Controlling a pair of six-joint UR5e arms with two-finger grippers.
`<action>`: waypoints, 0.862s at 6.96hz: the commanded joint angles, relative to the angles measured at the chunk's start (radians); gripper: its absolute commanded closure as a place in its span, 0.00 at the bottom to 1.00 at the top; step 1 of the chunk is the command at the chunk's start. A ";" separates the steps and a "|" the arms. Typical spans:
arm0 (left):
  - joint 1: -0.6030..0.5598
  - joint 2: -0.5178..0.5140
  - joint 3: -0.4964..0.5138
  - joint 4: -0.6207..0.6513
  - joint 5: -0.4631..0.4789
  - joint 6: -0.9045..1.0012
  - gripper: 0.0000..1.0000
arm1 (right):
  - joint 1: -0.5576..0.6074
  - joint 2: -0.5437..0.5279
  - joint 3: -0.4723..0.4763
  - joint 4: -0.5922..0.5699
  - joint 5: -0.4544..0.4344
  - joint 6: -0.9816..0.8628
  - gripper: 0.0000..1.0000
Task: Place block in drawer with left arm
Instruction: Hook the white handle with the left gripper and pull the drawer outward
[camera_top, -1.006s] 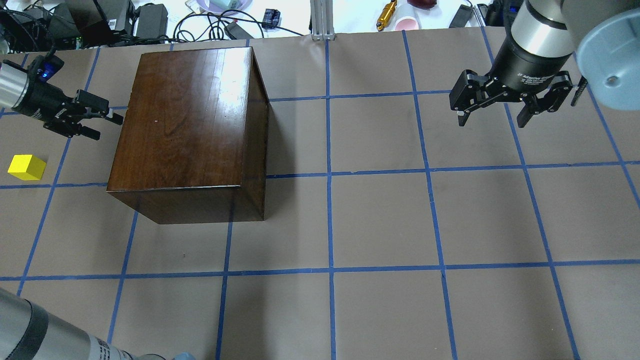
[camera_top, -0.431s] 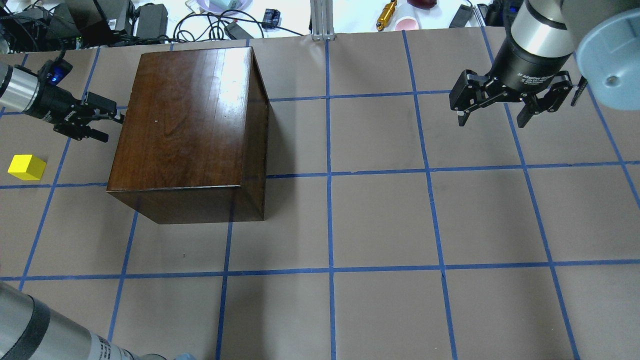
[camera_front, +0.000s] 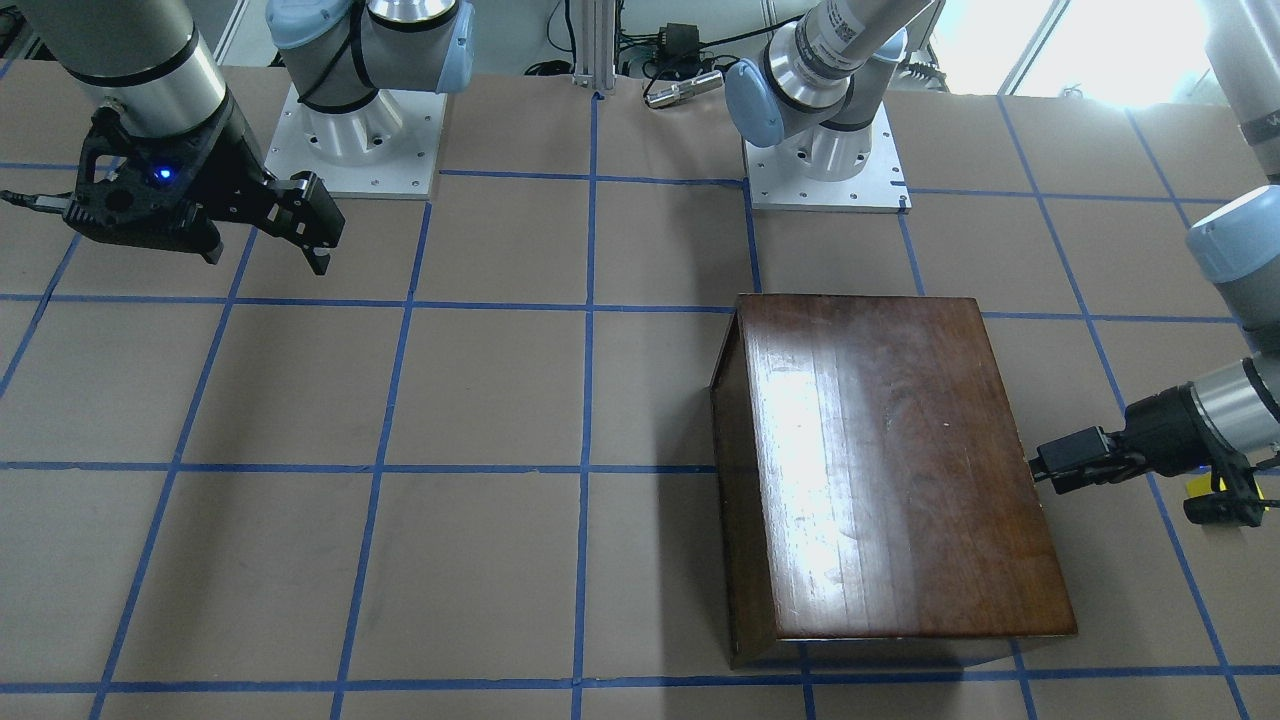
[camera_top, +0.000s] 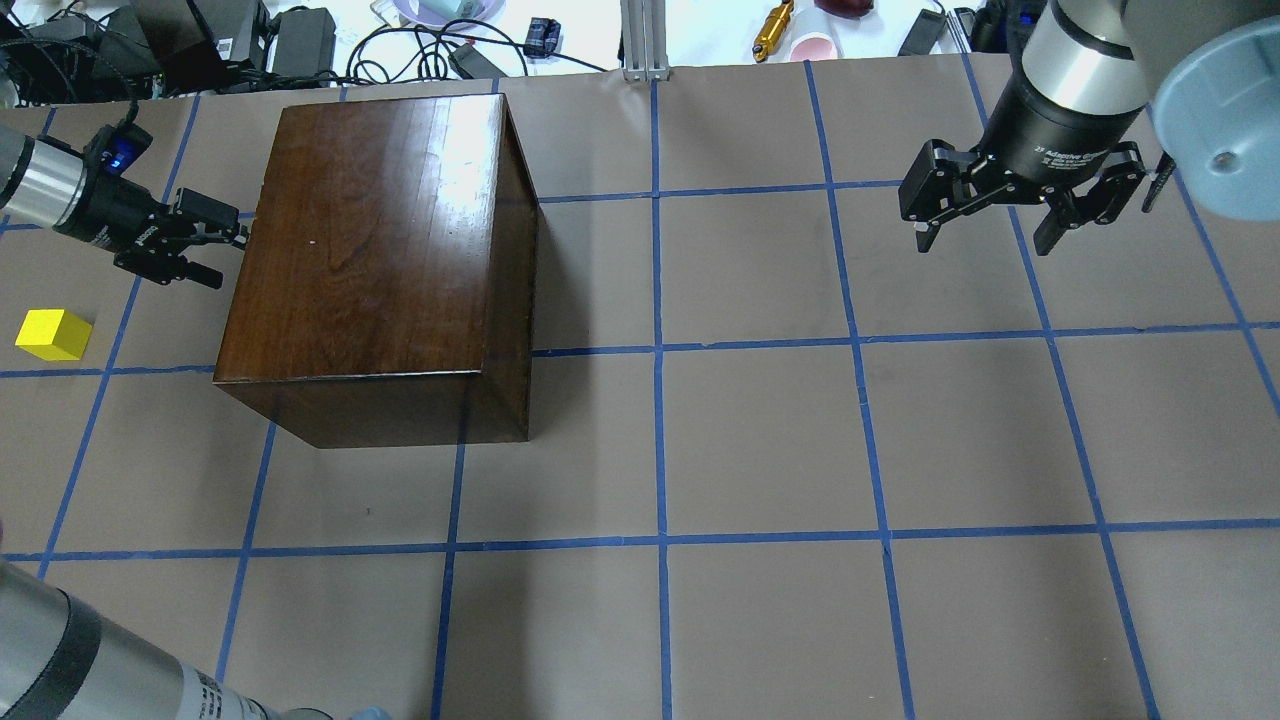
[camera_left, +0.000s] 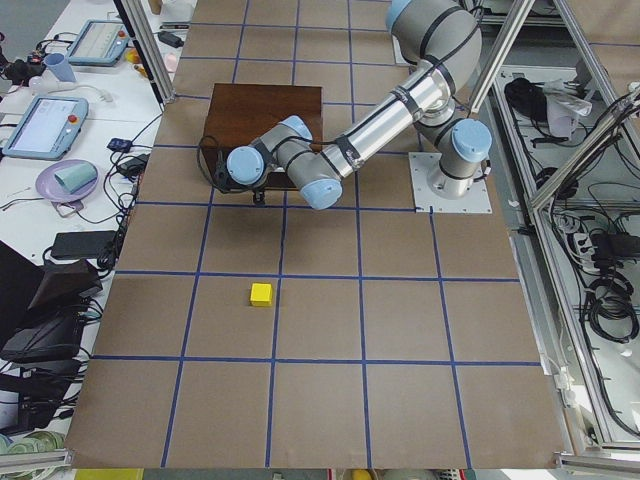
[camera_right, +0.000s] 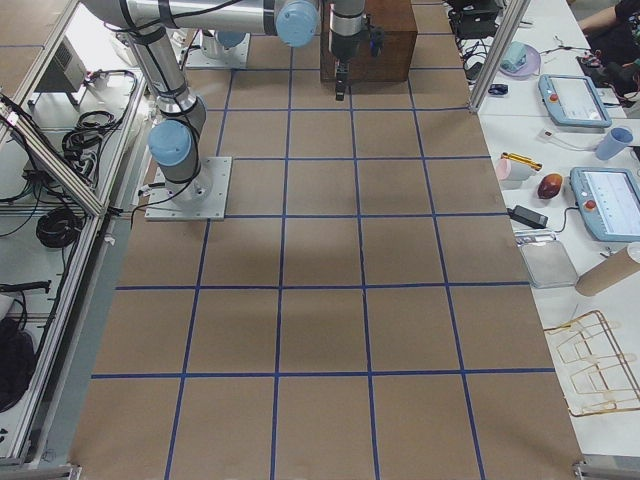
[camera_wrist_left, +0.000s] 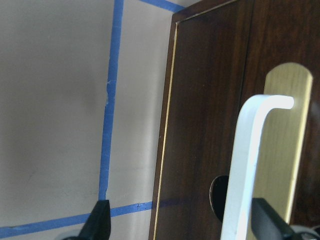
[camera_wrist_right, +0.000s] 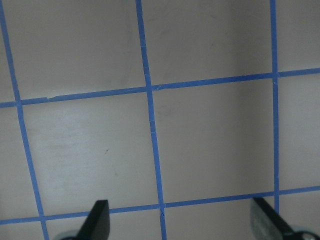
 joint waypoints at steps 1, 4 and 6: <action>-0.003 -0.009 0.001 -0.002 0.003 0.001 0.02 | 0.000 0.000 0.000 0.000 0.000 0.000 0.00; -0.003 -0.015 0.004 -0.017 0.017 0.001 0.06 | 0.000 0.000 0.000 0.000 0.000 0.000 0.00; -0.001 -0.013 0.014 -0.019 0.035 0.001 0.09 | 0.000 0.000 0.000 0.000 0.000 0.000 0.00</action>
